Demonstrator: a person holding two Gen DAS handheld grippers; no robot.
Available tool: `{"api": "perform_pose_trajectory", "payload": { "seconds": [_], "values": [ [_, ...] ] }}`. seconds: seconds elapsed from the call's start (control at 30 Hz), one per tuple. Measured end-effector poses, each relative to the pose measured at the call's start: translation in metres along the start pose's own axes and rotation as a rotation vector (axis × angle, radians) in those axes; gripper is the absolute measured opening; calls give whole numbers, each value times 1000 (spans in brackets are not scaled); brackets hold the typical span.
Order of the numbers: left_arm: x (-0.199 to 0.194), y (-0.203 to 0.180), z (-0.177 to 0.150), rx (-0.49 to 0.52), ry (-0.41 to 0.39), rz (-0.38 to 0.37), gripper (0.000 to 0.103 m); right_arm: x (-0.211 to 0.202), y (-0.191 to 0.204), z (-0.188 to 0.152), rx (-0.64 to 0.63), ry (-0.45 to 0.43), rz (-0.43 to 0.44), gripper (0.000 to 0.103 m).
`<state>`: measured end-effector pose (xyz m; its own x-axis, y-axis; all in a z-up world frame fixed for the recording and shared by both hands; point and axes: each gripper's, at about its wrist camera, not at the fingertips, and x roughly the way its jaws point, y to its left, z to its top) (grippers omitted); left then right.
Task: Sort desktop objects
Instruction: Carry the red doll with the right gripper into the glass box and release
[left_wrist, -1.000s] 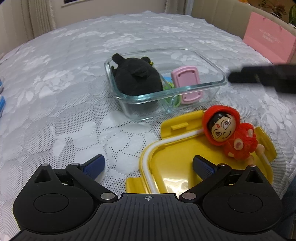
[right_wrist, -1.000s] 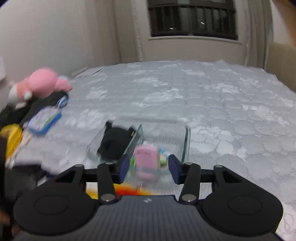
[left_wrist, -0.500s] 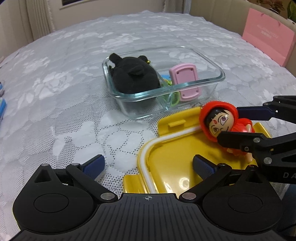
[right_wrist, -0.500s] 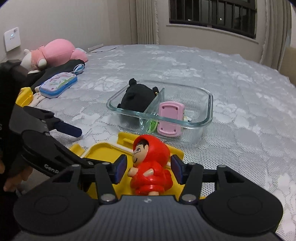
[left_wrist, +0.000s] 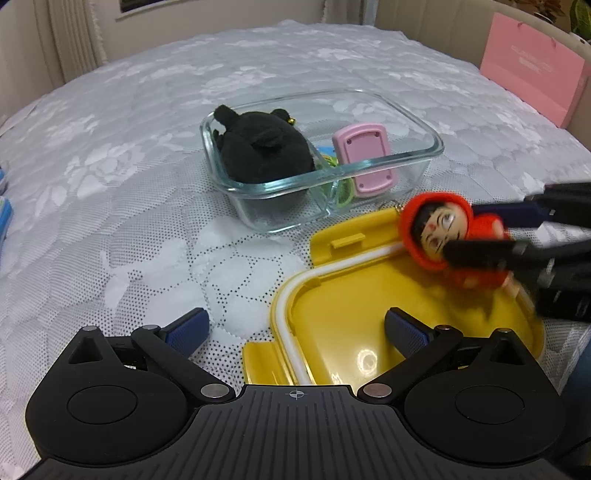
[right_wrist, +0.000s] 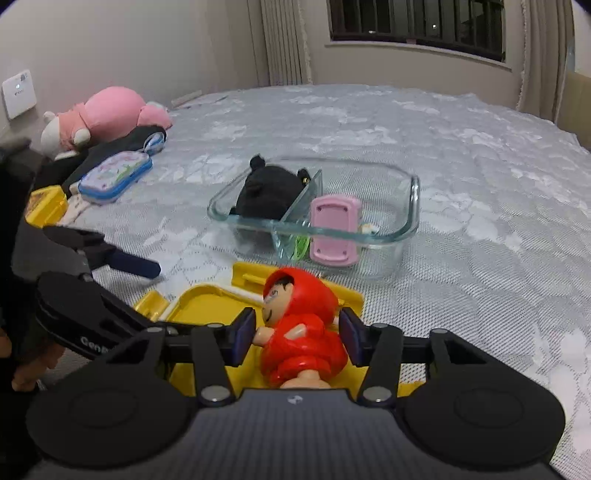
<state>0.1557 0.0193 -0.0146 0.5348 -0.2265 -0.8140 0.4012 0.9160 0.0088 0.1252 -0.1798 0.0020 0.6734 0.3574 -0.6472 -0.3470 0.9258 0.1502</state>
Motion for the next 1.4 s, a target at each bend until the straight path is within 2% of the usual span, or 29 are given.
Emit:
{"api": "perform_pose_trajectory", "payload": {
  "seconds": [0.27, 0.57, 0.83, 0.97, 1.13, 1.4],
  "values": [
    [1, -1, 1, 2, -1, 0, 103, -23, -18, 20, 51, -55, 2, 43],
    [1, 0, 1, -2, 0, -4, 103, -31, -42, 32, 193, -69, 87, 43],
    [1, 1, 1, -3, 1, -7, 103, -36, -41, 65, 165, -146, 63, 43],
    [1, 2, 1, -3, 1, -6, 103, -20, -41, 95, 158, -137, 68, 43],
    [0, 7, 1, -13, 0, -3, 103, 26, -38, 125, 124, -57, 44, 43],
    [-1, 8, 0, -15, -2, -1, 103, 90, -41, 130, 90, 52, -27, 43]
  ]
}}
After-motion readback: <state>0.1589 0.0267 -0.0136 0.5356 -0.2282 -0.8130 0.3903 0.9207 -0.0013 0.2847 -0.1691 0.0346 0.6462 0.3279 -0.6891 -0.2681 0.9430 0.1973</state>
